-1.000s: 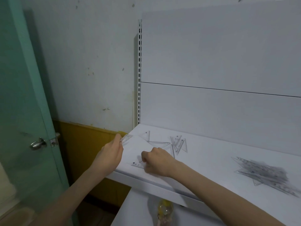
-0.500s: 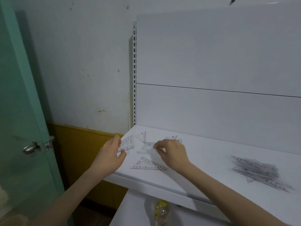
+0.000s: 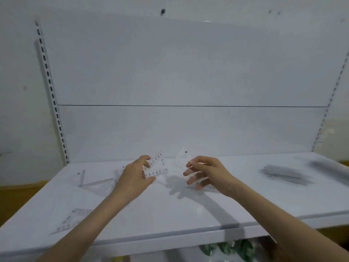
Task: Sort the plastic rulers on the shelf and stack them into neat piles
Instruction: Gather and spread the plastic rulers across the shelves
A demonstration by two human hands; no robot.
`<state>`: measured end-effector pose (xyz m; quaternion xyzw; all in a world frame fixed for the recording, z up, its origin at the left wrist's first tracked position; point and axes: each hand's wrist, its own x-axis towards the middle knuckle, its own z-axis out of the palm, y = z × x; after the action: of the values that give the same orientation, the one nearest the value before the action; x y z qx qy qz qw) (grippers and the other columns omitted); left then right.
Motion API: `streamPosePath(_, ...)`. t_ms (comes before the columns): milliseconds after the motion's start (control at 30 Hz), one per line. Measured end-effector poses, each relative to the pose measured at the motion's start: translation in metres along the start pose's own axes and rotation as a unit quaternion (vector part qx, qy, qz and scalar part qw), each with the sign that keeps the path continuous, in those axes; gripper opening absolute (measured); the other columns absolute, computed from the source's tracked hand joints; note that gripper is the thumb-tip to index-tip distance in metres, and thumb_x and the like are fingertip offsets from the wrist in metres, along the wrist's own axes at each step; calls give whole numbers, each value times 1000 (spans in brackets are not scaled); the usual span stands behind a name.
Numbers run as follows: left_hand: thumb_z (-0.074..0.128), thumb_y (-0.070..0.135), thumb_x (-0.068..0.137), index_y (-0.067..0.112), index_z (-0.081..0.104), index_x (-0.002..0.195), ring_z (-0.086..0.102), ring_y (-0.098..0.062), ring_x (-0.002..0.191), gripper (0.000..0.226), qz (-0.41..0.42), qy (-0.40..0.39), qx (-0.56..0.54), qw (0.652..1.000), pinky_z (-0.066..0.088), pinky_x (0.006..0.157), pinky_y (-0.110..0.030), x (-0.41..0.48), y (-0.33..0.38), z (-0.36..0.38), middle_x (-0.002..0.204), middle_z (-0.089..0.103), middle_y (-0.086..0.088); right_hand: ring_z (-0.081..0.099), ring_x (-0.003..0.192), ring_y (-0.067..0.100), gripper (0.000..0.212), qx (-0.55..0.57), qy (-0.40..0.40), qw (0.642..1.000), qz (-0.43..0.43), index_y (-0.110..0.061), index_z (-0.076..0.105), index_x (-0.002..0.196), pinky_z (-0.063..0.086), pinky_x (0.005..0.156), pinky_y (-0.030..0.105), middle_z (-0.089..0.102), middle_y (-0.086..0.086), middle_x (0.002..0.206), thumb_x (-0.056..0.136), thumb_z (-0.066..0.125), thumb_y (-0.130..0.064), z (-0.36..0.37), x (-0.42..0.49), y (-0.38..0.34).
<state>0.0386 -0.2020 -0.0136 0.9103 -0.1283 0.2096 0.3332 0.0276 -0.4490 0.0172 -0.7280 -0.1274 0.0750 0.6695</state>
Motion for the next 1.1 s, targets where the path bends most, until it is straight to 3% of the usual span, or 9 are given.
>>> streamPosePath(133, 75, 9, 73, 15, 56, 117, 47, -5, 57, 48, 52, -33, -38, 997, 37, 61, -8, 23, 36, 45, 94, 57, 6, 65, 71, 24, 17, -44, 95, 994, -5, -2, 64, 103, 44, 54, 27, 73, 13, 96, 94, 51, -6, -62, -31, 6)
streamPosePath(300, 73, 6, 73, 14, 58, 118, 47, -6, 55, 47, 95, -71, -86, 989, 38, 60, -7, 43, 91, 100, 91, 57, 1, 67, 79, 13, 27, -116, 195, 974, 14, -16, 72, 103, 47, 65, 25, 72, 2, 104, 91, 52, -1, -140, -69, 24)
streamPosePath(400, 73, 3, 73, 12, 58, 120, 46, -5, 61, 50, 118, -94, -98, 984, 37, 61, -10, 51, 124, 134, 94, 57, 1, 65, 81, 3, 34, -218, 248, 943, 43, -20, 71, 111, 48, 65, 15, 67, -8, 113, 85, 60, 0, -197, -93, 40)
streamPosePath(467, 69, -2, 73, 9, 58, 121, 47, -5, 64, 51, 135, -101, -94, 981, 37, 63, -11, 57, 143, 155, 96, 57, -1, 63, 86, 2, 37, -273, 297, 913, 65, -18, 68, 116, 46, 69, 13, 66, -4, 116, 84, 63, -2, -239, -109, 53)
streamPosePath(567, 67, -3, 73, 8, 58, 122, 50, -10, 68, 51, 130, -99, -90, 982, 40, 67, -18, 66, 168, 184, 97, 58, -1, 61, 91, 10, 37, -327, 351, 871, 100, -12, 64, 123, 43, 80, 22, 67, 9, 119, 86, 66, -9, -300, -123, 68)
streamPosePath(700, 70, 2, 75, 10, 56, 123, 52, -10, 67, 51, 104, -97, -87, 986, 41, 66, -14, 76, 194, 219, 96, 58, 3, 63, 105, 21, 39, -418, 307, 850, 97, -3, 60, 126, 45, 89, 26, 67, 13, 118, 89, 65, -16, -355, -113, 74)
streamPosePath(867, 71, 1, 73, 10, 57, 121, 52, -12, 63, 51, 65, -83, -69, 992, 39, 62, -8, 83, 218, 253, 93, 58, 3, 63, 98, 21, 25, -486, 184, 854, -24, 1, 68, 110, 47, 90, 27, 63, 11, 120, 91, 60, -14, -360, -83, 85)
streamPosePath(1000, 70, 0, 73, 9, 57, 119, 52, -12, 62, 49, 45, -83, -40, 995, 42, 66, -19, 86, 229, 270, 93, 58, 3, 54, 87, 23, 19, -533, 101, 836, -88, 0, 62, 73, 43, 81, 34, 63, 11, 92, 87, 53, -10, -351, -74, 106)
streamPosePath(1100, 69, 2, 73, 14, 57, 118, 54, -10, 68, 49, 39, -91, -29, 995, 43, 64, -16, 87, 239, 278, 93, 58, 6, 40, 125, 23, 23, -535, 108, 831, -106, -9, 68, 106, 33, 100, 24, 53, 6, 132, 86, 57, -12, -360, -74, 113)
